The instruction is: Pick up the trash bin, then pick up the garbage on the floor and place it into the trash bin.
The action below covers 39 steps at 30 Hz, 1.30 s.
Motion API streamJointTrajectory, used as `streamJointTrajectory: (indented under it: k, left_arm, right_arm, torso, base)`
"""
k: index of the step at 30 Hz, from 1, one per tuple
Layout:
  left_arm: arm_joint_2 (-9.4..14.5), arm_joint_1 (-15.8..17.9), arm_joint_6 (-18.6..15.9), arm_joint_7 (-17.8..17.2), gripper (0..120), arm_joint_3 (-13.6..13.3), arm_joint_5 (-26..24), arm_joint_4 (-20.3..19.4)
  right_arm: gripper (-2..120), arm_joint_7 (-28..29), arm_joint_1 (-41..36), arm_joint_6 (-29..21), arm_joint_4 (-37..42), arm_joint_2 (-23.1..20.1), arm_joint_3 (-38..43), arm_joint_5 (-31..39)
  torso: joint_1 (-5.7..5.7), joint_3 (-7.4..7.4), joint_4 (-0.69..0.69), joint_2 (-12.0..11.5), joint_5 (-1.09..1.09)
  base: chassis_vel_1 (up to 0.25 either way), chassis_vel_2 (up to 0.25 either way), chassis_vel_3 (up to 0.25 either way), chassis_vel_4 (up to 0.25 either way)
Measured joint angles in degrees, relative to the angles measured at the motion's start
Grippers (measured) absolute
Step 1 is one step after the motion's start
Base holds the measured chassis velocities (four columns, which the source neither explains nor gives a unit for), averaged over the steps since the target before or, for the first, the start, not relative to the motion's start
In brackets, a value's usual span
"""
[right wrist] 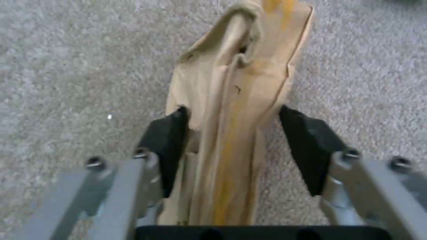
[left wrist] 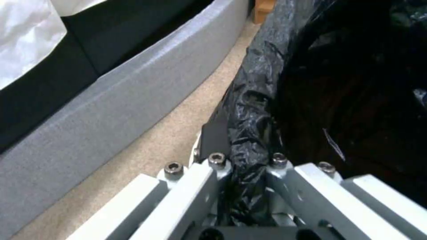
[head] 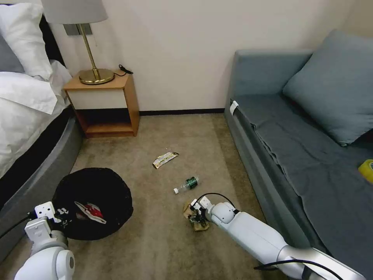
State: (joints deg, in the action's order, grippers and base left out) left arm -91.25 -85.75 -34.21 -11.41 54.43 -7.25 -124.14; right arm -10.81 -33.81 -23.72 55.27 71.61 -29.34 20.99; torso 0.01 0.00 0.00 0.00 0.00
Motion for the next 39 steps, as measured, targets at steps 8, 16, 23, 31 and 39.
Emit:
streamJointTrajectory:
  k: [8,16,23,31,39]
  left_arm:
    - [0.0,0.1,0.2,0.0,2,-0.1,0.1,0.3]
    - [0.0,0.0,0.3,0.1,2,-0.4,0.3,0.3]
    - [0.3,0.0,0.2,0.1,2,-0.7,0.2,0.4]
    - [-0.7,0.2,0.1,0.1,2,-2.4,0.6,1.2]
    - [-0.9,0.8,-0.1,0.2,2,-3.1,1.2,1.5]
  right_arm:
    - [22,0.6,-0.4,0.8,1.0,-0.8,-0.1,0.8]
    - [0,2.3,-1.2,1.0,7.0,-4.5,1.1,5.2]
    - [0,9.4,1.3,-0.3,26.8,-10.4,5.1,18.0]
    - [0,20.8,7.4,-2.6,38.4,-2.1,1.7,30.7]
    - [0,31.2,10.3,-0.2,39.2,6.4,-9.2,36.2]
  torso:
    - [0.00,0.00,0.00,0.0,0.00]
    - [0.00,0.00,0.00,0.0,0.01]
    - [-0.01,0.00,-0.01,0.0,-0.01]
    - [-0.01,0.00,0.03,0.0,-0.01]
    - [-0.01,0.00,0.01,0.0,-0.02]
  base:
    - [0.000,0.000,0.000,0.000]
    - [0.000,0.000,0.000,0.000]
    - [0.000,0.000,0.000,0.000]
    - [0.000,0.000,0.000,0.000]
    - [0.000,0.000,0.000,0.000]
